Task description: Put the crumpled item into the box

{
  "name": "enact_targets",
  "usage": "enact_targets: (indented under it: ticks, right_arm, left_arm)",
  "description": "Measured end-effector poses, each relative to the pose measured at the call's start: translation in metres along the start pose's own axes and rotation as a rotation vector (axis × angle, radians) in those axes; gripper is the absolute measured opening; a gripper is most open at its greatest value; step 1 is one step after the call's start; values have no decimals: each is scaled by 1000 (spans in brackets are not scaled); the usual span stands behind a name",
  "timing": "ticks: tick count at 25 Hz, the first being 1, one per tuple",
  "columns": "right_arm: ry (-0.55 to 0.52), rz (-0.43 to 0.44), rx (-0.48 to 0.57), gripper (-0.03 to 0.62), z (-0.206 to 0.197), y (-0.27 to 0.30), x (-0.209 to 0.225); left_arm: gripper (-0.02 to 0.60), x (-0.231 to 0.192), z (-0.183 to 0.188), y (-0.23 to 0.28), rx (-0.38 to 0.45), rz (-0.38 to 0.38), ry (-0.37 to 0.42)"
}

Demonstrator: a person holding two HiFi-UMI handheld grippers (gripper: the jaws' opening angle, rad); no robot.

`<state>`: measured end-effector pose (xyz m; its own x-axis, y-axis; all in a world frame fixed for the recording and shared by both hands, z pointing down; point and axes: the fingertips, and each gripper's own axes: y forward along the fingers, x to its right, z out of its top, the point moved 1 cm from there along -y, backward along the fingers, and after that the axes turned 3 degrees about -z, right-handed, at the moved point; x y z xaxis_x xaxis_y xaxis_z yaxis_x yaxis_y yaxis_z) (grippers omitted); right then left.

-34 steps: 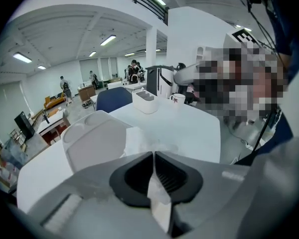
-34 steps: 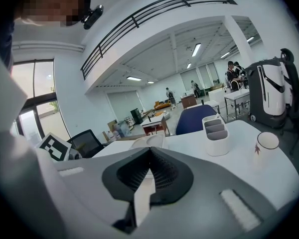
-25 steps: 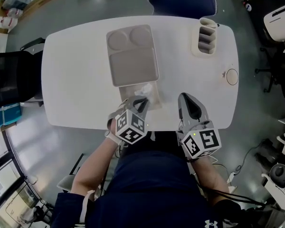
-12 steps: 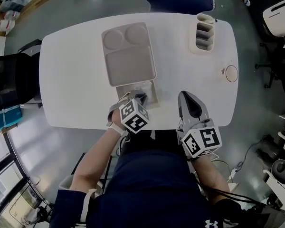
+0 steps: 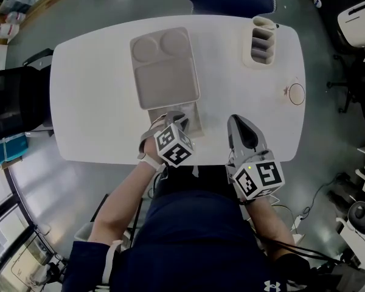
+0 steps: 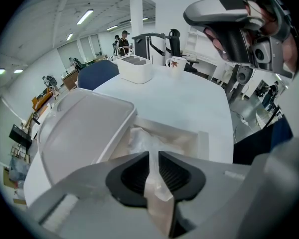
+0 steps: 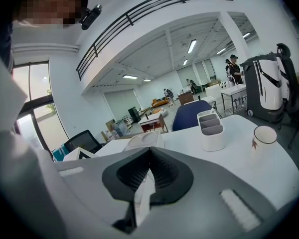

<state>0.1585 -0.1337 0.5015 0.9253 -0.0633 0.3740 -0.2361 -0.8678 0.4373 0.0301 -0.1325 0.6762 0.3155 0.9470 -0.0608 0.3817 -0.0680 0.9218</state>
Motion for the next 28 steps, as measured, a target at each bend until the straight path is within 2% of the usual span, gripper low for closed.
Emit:
enact_targets:
  ticks: [5, 13, 21, 24, 28]
  right_arm:
    - [-1, 10, -4, 2, 0, 0, -1]
    - [-51, 30, 26, 2, 15, 6, -5]
    - [-139, 33, 92, 3, 44, 13, -4]
    - [-168, 47, 121, 2, 60, 17, -9]
    - [-214, 74, 165, 2, 83, 21, -24]
  left_arm:
    - [105, -3, 2, -6, 32, 5, -46]
    - [106, -27, 18, -43, 162, 106, -132]
    - [106, -58, 35, -116, 382, 263, -246]
    - [106, -74, 39, -150, 482, 335, -310]
    - [106, -96, 39, -202, 599, 445, -348]
